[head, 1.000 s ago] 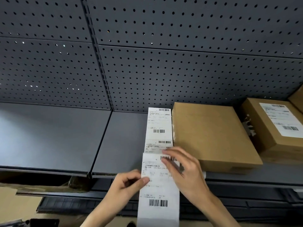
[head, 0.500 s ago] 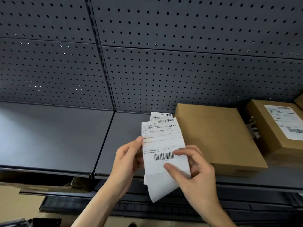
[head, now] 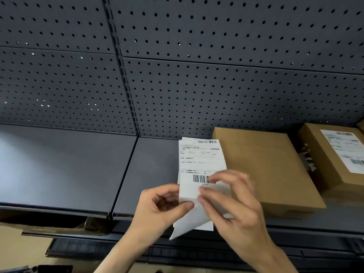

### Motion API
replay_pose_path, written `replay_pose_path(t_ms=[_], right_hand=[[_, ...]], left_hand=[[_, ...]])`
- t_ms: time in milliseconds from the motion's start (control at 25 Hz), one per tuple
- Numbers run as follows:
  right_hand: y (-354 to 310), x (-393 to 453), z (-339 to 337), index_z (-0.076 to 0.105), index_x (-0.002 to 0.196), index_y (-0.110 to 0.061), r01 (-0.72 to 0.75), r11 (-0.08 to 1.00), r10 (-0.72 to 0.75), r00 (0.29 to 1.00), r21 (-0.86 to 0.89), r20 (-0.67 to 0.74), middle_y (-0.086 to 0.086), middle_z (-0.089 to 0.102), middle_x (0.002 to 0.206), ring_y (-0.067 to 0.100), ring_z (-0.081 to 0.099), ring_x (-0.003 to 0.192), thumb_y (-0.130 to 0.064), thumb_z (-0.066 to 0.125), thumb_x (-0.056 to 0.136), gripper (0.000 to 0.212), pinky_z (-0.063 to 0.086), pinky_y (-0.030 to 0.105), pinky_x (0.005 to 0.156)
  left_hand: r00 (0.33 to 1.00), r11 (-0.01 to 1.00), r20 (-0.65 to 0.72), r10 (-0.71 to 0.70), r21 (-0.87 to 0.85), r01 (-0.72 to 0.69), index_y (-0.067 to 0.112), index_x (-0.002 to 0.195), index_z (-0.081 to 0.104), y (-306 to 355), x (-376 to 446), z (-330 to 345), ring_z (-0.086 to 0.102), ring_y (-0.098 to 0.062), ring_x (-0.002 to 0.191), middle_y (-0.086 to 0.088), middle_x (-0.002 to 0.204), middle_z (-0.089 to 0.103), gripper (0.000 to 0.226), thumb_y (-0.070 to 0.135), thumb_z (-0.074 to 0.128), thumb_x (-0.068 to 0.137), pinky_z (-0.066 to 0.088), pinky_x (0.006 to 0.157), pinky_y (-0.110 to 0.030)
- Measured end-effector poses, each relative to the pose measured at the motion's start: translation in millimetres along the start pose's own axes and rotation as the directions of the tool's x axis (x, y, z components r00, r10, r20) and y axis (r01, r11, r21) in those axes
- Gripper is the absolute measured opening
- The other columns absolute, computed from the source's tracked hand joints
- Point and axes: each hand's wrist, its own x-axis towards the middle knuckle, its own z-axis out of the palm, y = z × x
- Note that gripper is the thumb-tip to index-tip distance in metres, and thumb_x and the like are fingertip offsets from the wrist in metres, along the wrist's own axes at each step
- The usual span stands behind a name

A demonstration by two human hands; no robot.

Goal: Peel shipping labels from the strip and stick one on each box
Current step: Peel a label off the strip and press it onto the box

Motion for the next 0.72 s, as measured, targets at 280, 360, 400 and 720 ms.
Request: replay_pose_path(t_ms=[280, 360, 400, 720], right_hand=[[3.6, 12.2, 0.5, 0.076, 0.114, -0.005, 0.132, 0.991, -0.133, 0.962, 0.023, 0.238, 0.005, 0.069, 0.106, 0.021, 0.063, 0.099, -0.022, 0.073, 0.096, 0.024, 0.047, 0.032, 0.084], [3.1, 14.3, -0.8, 0.077, 0.109, -0.003, 0.192, 0.981, -0.183, 0.957, -0.019, 0.226, 0.006, 0.070, 0.102, 0.023, 0.064, 0.093, -0.020, 0.073, 0.096, 0.021, 0.049, 0.034, 0.080], [2.0, 15.3, -1.3, 0.077, 0.106, -0.002, 0.234, 0.970, -0.216, 0.950, -0.057, 0.225, 0.007, 0.071, 0.099, 0.023, 0.065, 0.089, -0.019, 0.072, 0.097, 0.020, 0.050, 0.034, 0.076], [0.7, 13.9, 6.4, 0.077, 0.096, 0.001, 0.375, 0.913, -0.337, 0.915, -0.160, 0.220, 0.010, 0.071, 0.090, 0.026, 0.066, 0.078, -0.010, 0.068, 0.097, 0.015, 0.054, 0.038, 0.065]], left_hand=[[0.997, 0.994, 0.077, 0.028, 0.103, -0.036, 0.026, 0.106, 0.079, 4.1, 0.9, -2.2, 0.059, -0.024, 0.084, -0.018, 0.092, 0.077, 0.026, 0.026, 0.077, 0.080, 0.046, 0.078, -0.039], [0.995, 0.991, 0.100, 0.029, 0.124, -0.042, 0.026, 0.105, 0.080, 3.0, 0.9, -3.7, 0.053, -0.020, 0.077, -0.013, 0.084, 0.074, 0.023, 0.026, 0.076, 0.082, 0.045, 0.073, -0.036], [0.994, 0.990, 0.105, 0.031, 0.131, -0.045, 0.025, 0.103, 0.080, 2.8, 0.8, -3.9, 0.054, -0.016, 0.075, -0.009, 0.080, 0.074, 0.021, 0.025, 0.075, 0.082, 0.047, 0.072, -0.033], [0.995, 0.981, 0.098, 0.026, 0.191, -0.044, 0.016, 0.092, 0.082, 9.3, 3.2, -3.8, 0.070, 0.004, 0.078, 0.009, 0.081, 0.079, 0.019, 0.006, 0.073, 0.079, 0.051, 0.073, -0.011]])
